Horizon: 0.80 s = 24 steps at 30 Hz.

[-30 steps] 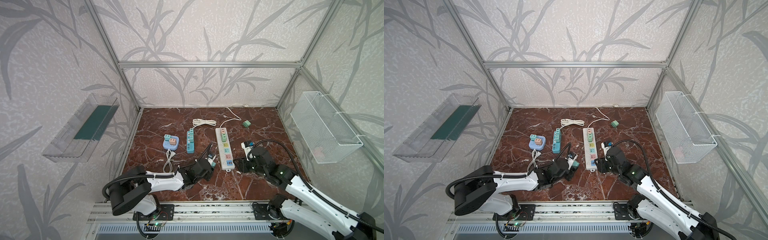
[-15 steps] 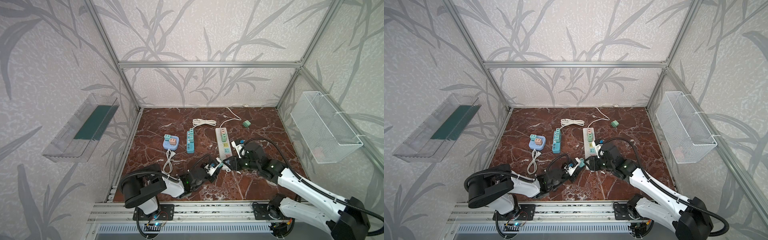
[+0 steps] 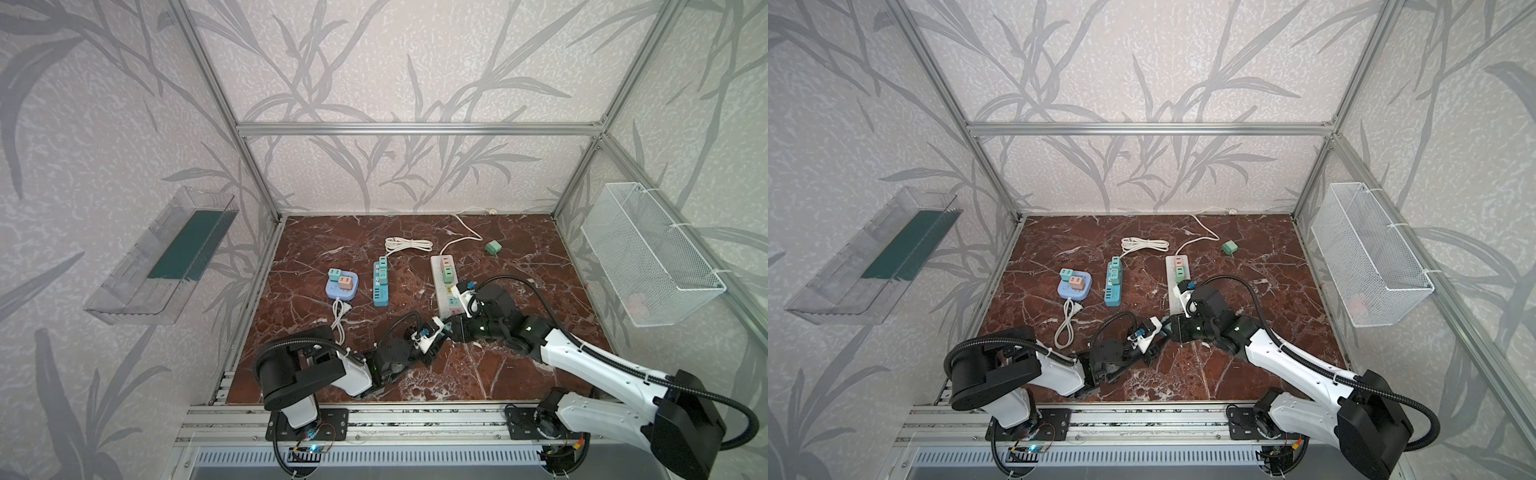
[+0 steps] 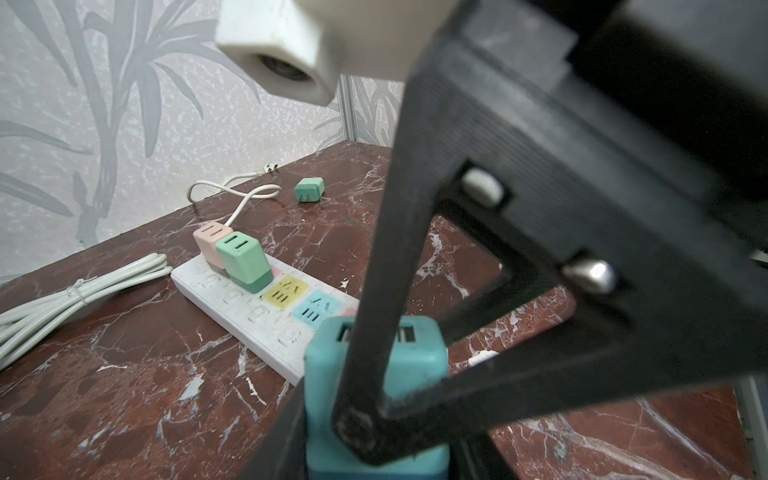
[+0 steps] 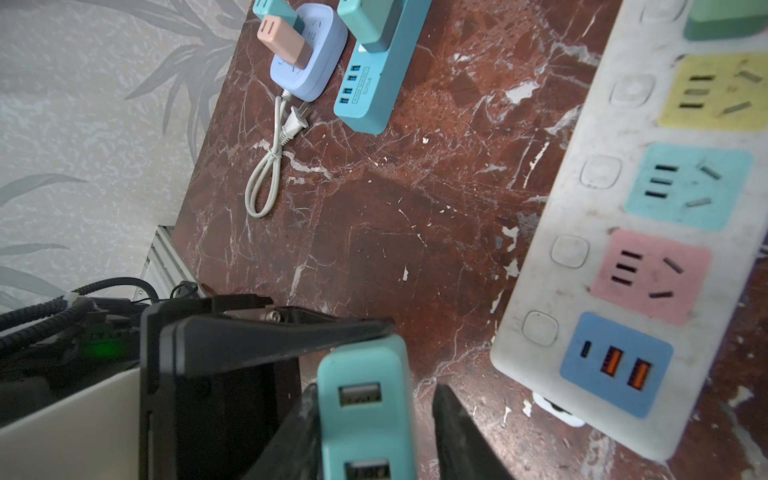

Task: Insert the plug
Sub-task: 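Close the right gripper on the teal adapter while left gripper releases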

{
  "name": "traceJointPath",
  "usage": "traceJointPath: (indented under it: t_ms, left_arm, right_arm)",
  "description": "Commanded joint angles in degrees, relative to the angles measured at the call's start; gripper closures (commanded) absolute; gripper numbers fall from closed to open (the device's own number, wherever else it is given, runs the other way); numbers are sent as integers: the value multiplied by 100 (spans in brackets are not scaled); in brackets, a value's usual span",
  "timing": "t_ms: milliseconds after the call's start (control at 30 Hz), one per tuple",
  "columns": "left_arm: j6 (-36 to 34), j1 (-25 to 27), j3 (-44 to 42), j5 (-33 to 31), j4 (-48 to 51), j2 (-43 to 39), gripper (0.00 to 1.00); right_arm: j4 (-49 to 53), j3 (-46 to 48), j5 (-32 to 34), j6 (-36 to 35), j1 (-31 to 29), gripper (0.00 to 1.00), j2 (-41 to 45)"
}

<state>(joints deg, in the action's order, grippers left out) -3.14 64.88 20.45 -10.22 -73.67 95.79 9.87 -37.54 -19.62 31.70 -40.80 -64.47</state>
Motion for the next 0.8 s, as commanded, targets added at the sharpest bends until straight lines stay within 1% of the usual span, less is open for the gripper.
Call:
traceJointPath:
  t_ms: [0,67,100,167,200,267,367,433,500,567,600,667,767]
  left_arm:
    - [-6,24,-58,57,-412,46,69]
    - [17,29,-61,43,-413,54,66]
    - [34,29,-67,37,-418,62,62]
    - [88,26,-80,-5,-438,85,46]
    - [106,27,-105,-59,-482,95,39]
    - [179,26,-197,-228,-667,115,33]
    - [396,40,-355,-597,-719,-9,29]
    - [656,33,-536,-991,-719,-189,27]
    - [905,39,-732,-1398,-719,-408,26]
    - [1233,35,-923,-1944,-565,-680,26]
    - [1442,33,-982,-2256,-306,-912,26]
    - [1788,34,-1026,-2712,594,-1418,26]
    - [2348,26,-569,-3145,3257,-2421,26]
  right_arm:
    - [-178,-52,-95,11,-34,63,12]
    - [-195,-34,-95,19,-34,71,28]
    - [-224,-18,-103,33,-38,77,48]
    - [-262,-4,-104,59,-44,86,104]
    - [-268,-3,-82,73,-45,89,142]
    - [-243,-37,26,82,-45,91,229]
    - [-99,-181,333,0,-43,93,342]
    - [64,-338,691,-144,-44,94,384]
    - [235,-482,1236,-347,-43,95,354]
    - [331,-585,1889,-650,-52,96,254]
    - [329,-614,2245,-779,-49,97,163]
    - [288,-707,2570,-1141,-43,97,-48]
    - [33,-772,2994,-1450,-25,98,-364]
